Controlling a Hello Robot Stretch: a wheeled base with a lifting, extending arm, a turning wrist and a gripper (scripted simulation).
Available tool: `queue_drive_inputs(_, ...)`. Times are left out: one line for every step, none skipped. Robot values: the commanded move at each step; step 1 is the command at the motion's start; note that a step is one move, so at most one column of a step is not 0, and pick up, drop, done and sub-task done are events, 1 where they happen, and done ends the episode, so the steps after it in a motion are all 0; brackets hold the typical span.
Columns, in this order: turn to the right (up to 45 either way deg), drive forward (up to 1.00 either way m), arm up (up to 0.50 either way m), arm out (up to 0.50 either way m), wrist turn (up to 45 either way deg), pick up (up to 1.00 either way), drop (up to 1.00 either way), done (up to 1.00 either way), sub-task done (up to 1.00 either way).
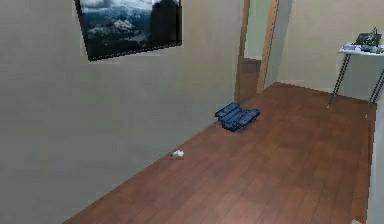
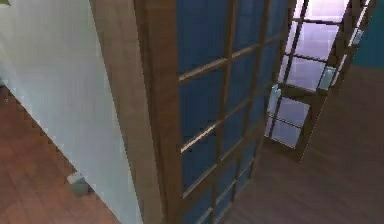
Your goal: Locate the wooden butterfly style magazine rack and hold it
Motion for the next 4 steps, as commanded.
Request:
queue_drive_inputs(27.0,0.00,0.00,0.00,0.0,0.00,0.00,0.00,0.00)
queue_drive_inputs(0.0,1.00,0.00,0.00,0.0,0.00,0.00,0.00,0.00)
queue_drive_inputs(0.0,1.00,0.00,0.00,0.0,0.00,0.00,0.00,0.00)
queue_drive_inputs(0.0,0.75,0.00,0.00,0.0,0.00,0.00,0.00,0.00)
